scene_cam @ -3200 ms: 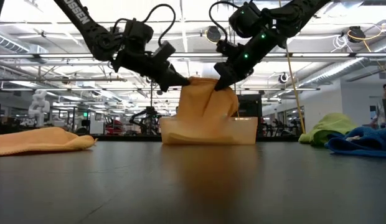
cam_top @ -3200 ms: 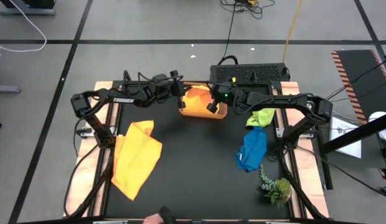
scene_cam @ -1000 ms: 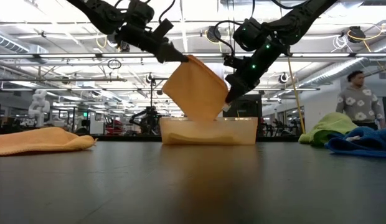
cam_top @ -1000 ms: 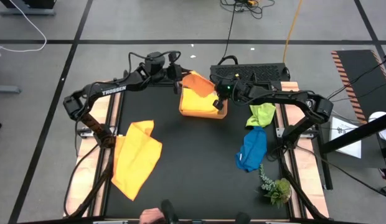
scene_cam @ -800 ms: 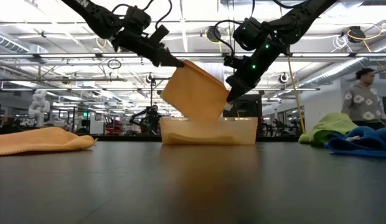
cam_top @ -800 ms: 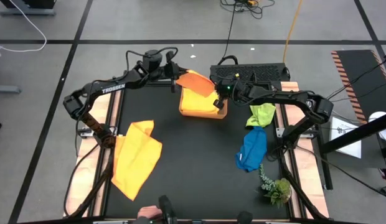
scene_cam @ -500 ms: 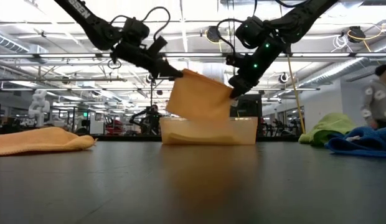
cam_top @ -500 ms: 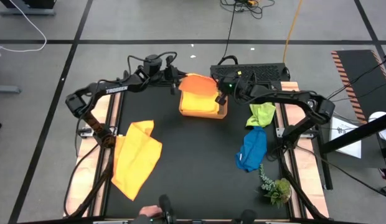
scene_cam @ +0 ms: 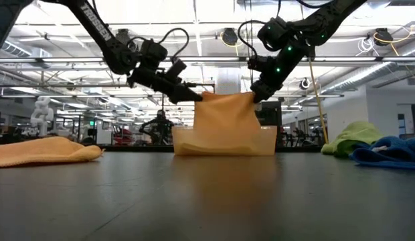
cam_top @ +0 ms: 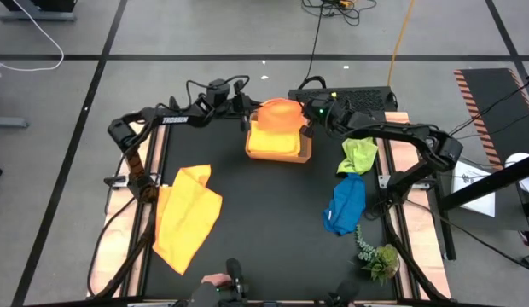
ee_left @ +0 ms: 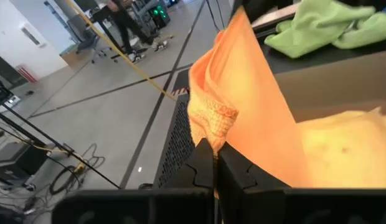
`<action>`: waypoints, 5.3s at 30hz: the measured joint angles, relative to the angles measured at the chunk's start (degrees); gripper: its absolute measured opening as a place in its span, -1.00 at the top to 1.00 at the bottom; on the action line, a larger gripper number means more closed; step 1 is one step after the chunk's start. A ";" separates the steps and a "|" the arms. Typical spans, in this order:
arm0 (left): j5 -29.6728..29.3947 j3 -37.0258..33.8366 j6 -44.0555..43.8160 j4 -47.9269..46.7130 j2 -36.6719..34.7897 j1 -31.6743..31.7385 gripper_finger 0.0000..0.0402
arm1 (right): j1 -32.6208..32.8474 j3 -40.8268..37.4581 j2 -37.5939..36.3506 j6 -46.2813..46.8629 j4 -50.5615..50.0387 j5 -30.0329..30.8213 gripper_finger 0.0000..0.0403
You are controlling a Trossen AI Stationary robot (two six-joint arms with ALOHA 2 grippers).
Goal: Fold microfiber towels
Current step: Put the orange towel in the orange bin
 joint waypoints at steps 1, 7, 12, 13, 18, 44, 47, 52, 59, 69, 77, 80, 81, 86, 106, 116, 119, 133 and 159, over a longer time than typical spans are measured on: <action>-0.04 0.00 0.28 0.86 0.64 0.14 1.00 | -0.46 0.00 0.00 -0.19 0.09 -0.04 1.00; -1.00 0.02 1.87 3.50 2.09 1.28 1.00 | -2.29 0.00 0.63 0.18 0.33 -3.25 1.00; -0.66 0.07 3.24 4.48 2.04 2.64 1.00 | -2.64 0.00 0.81 -0.05 0.87 -4.34 1.00; -0.66 0.07 3.86 4.15 2.04 2.86 1.00 | -2.64 0.00 0.81 0.43 0.89 -5.55 1.00; -0.72 0.11 6.30 0.12 2.04 2.80 1.00 | -2.51 -0.01 1.67 1.43 0.97 -8.20 1.00; -1.73 0.11 5.47 0.52 2.04 0.96 1.00 | -4.80 -0.07 1.27 6.70 3.82 -24.23 -0.10; -1.73 0.11 5.30 0.45 2.04 0.90 1.00 | -6.24 0.78 1.52 7.59 5.13 -29.07 -0.15; -1.73 0.11 5.49 0.44 2.02 0.56 1.00 | -7.34 2.85 1.60 6.88 5.92 -30.87 -0.19; -2.71 0.09 5.69 0.53 2.02 0.42 1.00 | -9.14 4.81 1.65 6.64 -1.21 -32.79 -0.26; -3.06 0.00 5.93 -0.40 0.15 -0.89 1.00 | -9.63 4.83 1.66 6.89 6.00 -37.25 -0.44; -5.55 0.02 9.56 -8.62 -11.20 -4.80 1.00 | -9.63 4.83 1.70 6.74 8.43 -40.96 -0.51; -9.25 0.02 12.36 -12.77 -15.15 -6.72 1.00 | -9.57 4.83 1.70 8.08 11.07 -45.31 -0.51; -10.58 0.02 13.20 -14.14 -16.18 -7.34 1.00 | -9.44 4.83 1.70 8.72 11.86 -46.63 -0.51; -15.77 0.04 14.97 -19.30 -19.28 -9.99 1.00 | -7.84 4.83 1.70 12.20 15.66 -51.64 -0.51; -23.08 0.07 18.59 -18.94 -19.93 -13.02 1.00 | 1.65 4.81 5.67 19.91 19.09 -41.95 -0.51; -23.13 0.07 18.37 -19.07 -19.93 -13.00 1.00 | 2.65 4.76 13.09 22.22 20.97 -42.23 -0.51; -23.57 0.07 18.41 -19.07 -19.93 -12.84 1.00 | 3.16 4.76 13.35 23.29 20.36 -44.68 -0.51; -26.21 0.11 18.15 -19.16 -19.91 -12.69 1.00 | 5.84 4.79 15.82 23.95 20.43 -36.07 -0.50; -14.24 0.11 7.70 -19.27 -19.55 -6.49 1.00 | 3.72 4.83 5.64 7.41 4.50 -22.40 0.98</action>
